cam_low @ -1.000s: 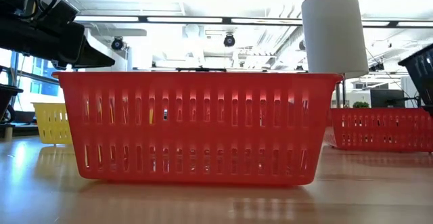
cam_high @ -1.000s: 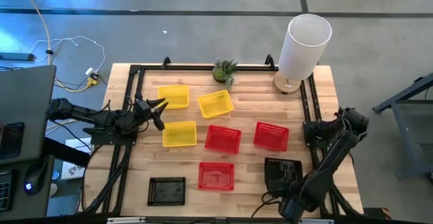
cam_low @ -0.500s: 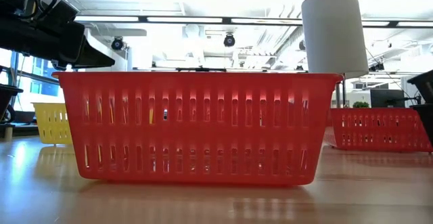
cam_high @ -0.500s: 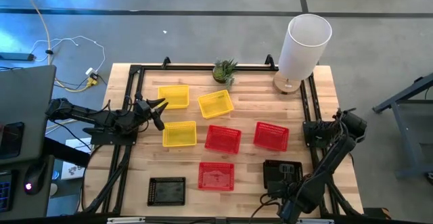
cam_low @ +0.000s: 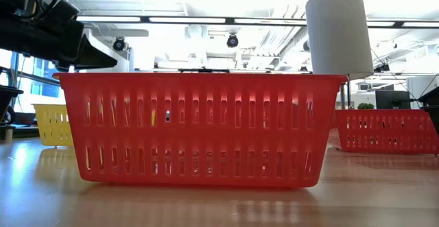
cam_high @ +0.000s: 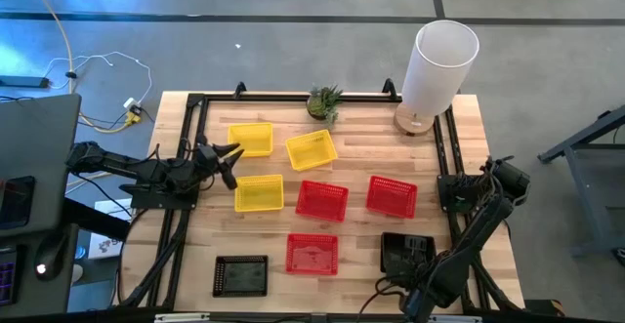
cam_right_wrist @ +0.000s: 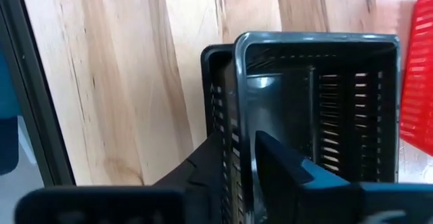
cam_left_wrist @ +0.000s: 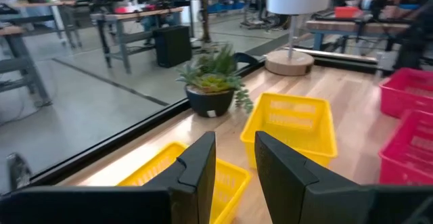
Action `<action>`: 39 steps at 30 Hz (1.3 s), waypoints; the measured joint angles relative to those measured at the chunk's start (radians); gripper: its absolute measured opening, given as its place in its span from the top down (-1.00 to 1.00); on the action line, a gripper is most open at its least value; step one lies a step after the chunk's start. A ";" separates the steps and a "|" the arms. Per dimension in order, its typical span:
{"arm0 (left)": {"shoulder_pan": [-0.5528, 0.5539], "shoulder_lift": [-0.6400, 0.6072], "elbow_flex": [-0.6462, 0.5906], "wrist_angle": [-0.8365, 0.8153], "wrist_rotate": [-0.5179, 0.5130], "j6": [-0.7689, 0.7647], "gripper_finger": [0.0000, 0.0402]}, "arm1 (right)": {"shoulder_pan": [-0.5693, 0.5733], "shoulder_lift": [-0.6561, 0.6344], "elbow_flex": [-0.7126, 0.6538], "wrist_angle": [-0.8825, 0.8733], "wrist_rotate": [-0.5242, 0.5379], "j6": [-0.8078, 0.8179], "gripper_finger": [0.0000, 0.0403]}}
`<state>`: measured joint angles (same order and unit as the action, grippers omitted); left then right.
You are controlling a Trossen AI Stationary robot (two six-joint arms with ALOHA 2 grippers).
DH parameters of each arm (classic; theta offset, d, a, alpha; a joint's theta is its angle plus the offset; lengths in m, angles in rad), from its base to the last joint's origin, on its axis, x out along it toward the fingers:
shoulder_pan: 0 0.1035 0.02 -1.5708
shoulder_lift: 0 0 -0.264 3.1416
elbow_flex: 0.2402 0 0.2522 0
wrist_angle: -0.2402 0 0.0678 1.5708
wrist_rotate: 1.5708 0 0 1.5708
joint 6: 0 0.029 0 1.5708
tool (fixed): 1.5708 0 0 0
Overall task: Stack baskets by color
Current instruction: Stack the top black bin on top of the middle black bin
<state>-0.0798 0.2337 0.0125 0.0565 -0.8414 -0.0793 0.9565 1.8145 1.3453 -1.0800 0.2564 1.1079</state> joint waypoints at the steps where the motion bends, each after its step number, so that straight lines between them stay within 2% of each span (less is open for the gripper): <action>1: 0.000 0.000 0.002 -0.004 0.008 0.001 0.54 | 0.000 0.000 0.000 -0.001 0.005 0.007 0.61; 7: 0.000 0.000 0.035 -0.016 0.029 0.005 0.54 | 0.000 0.000 0.004 -0.001 -0.015 0.019 0.53; 11: 0.000 0.000 0.054 -0.015 0.029 0.038 0.54 | -0.001 0.000 0.008 -0.001 -0.025 0.039 0.55; 20: 0.000 0.000 0.059 -0.016 0.029 0.039 0.54 | 0.001 0.000 0.008 -0.007 -0.017 0.099 0.97; 23: 0.000 0.000 0.059 -0.016 0.027 0.049 0.54 | 0.002 0.000 0.008 -0.008 0.022 0.098 0.96; 28: 0.000 0.000 0.059 -0.015 0.023 0.065 0.54 | 0.002 0.000 0.008 -0.007 0.023 0.098 0.95; 39: 0.000 0.000 0.059 -0.015 0.021 0.065 0.54 | -0.006 0.036 0.008 0.002 -0.029 0.089 0.94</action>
<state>-0.0797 0.2337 0.0719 0.0414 -0.8204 -0.0139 0.9503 1.8502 1.3529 -1.0782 0.2273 1.1967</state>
